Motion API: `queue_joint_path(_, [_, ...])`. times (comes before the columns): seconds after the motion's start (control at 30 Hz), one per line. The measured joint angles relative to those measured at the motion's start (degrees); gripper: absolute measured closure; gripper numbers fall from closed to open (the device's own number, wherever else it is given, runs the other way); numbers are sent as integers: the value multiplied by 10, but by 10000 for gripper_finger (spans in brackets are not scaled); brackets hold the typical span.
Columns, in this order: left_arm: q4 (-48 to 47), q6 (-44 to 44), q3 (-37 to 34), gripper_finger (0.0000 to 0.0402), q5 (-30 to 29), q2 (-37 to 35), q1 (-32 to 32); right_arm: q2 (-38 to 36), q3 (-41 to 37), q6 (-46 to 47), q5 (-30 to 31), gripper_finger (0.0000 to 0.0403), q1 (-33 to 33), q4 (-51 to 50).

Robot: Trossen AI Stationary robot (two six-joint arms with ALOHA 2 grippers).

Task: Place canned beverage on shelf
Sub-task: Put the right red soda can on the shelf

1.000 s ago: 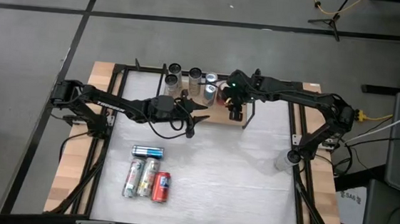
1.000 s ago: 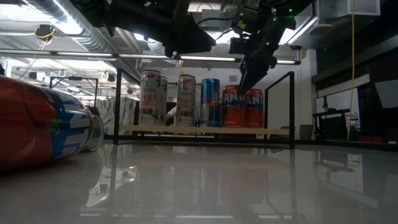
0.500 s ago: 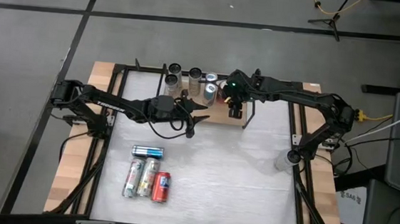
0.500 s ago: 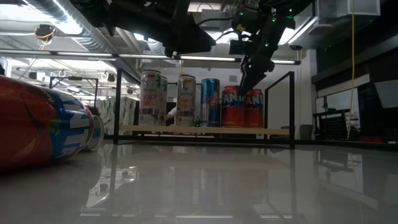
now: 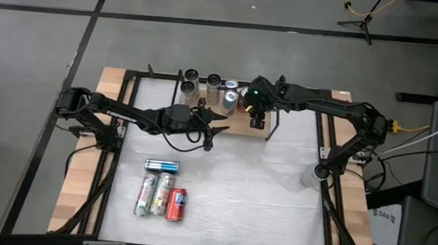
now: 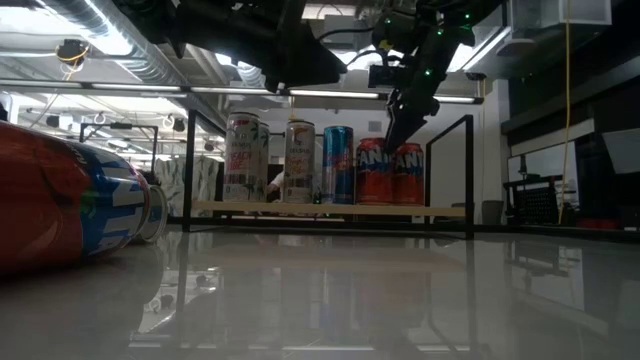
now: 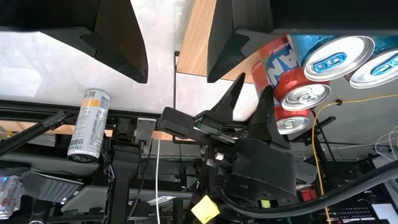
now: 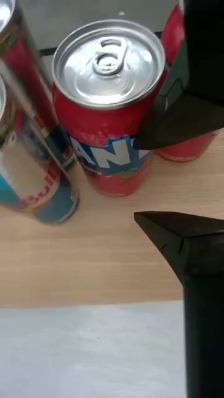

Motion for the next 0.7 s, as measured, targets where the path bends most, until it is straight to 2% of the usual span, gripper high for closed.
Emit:
queue_joint_path(0.13, [0,0,0,243,0,0,0,0,0,3,28,233,0,2])
queue_joint_path(0.4, [0,0,0,243,0,0,0,0,0,4,28,233,0,43])
queue_joint_path(0.7, [0,0,0,243,0,0,0,0,0,5,30,233,0,43])
